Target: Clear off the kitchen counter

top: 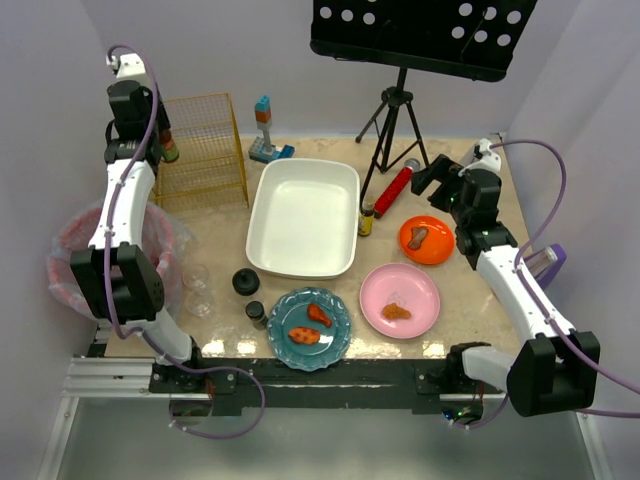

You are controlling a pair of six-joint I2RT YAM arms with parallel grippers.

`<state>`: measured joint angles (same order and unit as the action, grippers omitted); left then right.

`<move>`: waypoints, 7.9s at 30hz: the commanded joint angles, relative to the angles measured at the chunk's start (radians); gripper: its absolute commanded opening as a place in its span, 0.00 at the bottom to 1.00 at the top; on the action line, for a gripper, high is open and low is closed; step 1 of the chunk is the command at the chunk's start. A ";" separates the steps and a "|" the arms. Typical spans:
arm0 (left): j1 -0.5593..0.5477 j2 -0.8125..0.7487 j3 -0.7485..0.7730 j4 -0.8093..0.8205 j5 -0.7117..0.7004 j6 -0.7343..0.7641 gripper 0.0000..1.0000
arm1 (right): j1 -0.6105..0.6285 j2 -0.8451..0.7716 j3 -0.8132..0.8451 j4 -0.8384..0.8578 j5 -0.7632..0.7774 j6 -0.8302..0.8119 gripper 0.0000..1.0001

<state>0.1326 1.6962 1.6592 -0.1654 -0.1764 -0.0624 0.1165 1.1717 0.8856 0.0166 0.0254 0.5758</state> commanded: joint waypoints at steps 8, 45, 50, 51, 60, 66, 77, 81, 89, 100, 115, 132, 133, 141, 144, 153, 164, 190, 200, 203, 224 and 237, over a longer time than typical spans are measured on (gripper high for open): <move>0.029 0.010 -0.010 0.227 -0.008 0.004 0.00 | -0.005 0.000 0.015 0.039 -0.022 -0.004 0.98; 0.030 0.117 -0.049 0.061 -0.051 -0.080 0.05 | -0.005 0.023 0.024 0.046 -0.064 -0.005 0.98; 0.029 0.111 -0.062 0.053 -0.054 -0.082 0.16 | -0.005 0.020 0.026 0.045 -0.068 -0.005 0.98; 0.029 0.109 -0.064 0.050 -0.052 -0.083 0.19 | -0.005 0.020 0.024 0.043 -0.070 -0.005 0.98; 0.029 0.095 -0.078 0.043 -0.049 -0.085 0.39 | -0.005 0.008 0.015 0.042 -0.073 -0.010 0.98; 0.029 0.091 -0.073 0.032 -0.049 -0.085 0.50 | -0.005 0.005 0.010 0.043 -0.076 -0.011 0.98; 0.029 0.057 -0.039 -0.016 -0.057 -0.091 0.85 | -0.005 -0.001 0.012 0.042 -0.078 -0.016 0.98; 0.029 0.011 -0.019 -0.036 -0.063 -0.091 0.87 | -0.005 -0.003 0.015 0.039 -0.078 -0.016 0.98; 0.025 -0.107 -0.003 -0.103 -0.043 -0.114 0.91 | -0.005 -0.014 0.038 -0.004 -0.029 -0.008 0.99; -0.149 -0.297 -0.059 -0.210 0.037 -0.106 0.92 | -0.005 -0.029 0.112 -0.106 -0.012 -0.033 0.98; -0.709 -0.302 -0.271 -0.045 0.152 -0.171 0.87 | -0.005 -0.109 0.104 -0.210 -0.056 0.056 0.97; -0.916 0.029 -0.214 0.148 0.207 -0.149 0.86 | -0.005 -0.253 -0.083 -0.247 -0.021 0.095 0.95; -0.919 0.040 -0.214 0.185 0.206 -0.149 0.86 | -0.005 -0.263 -0.086 -0.250 -0.018 0.091 0.95; -0.935 0.118 -0.197 0.263 0.152 -0.140 0.86 | -0.005 -0.282 -0.091 -0.267 -0.018 0.079 0.95; -0.936 0.148 -0.187 0.280 0.135 -0.132 0.84 | -0.005 -0.287 -0.091 -0.267 -0.019 0.081 0.95; -0.941 0.224 -0.176 0.336 0.107 -0.099 0.79 | -0.005 -0.302 -0.093 -0.277 -0.019 0.073 0.95; -0.941 0.273 -0.176 0.357 0.094 -0.093 0.62 | -0.005 -0.307 -0.099 -0.280 -0.022 0.070 0.95; -0.943 0.293 -0.096 0.276 0.169 -0.128 0.01 | -0.005 -0.325 -0.097 -0.300 -0.012 0.064 0.95; -0.943 0.195 0.079 0.077 0.204 -0.157 0.00 | -0.005 -0.330 -0.089 -0.305 -0.018 0.065 0.95; -0.929 0.172 0.195 -0.050 0.196 -0.152 0.00 | -0.005 -0.330 -0.089 -0.305 -0.021 0.068 0.95; -0.269 -0.211 0.126 -0.263 0.196 -0.088 0.00 | -0.005 -0.348 -0.083 -0.287 -0.068 0.059 0.95; -0.093 -0.057 0.257 -0.204 0.181 -0.111 0.00 | -0.005 -0.359 -0.094 -0.294 -0.059 0.033 0.95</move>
<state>0.0078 1.6161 1.8359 -0.4652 0.0074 -0.1722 0.1165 0.8314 0.7921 -0.2920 -0.0216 0.6281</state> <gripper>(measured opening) 0.392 0.952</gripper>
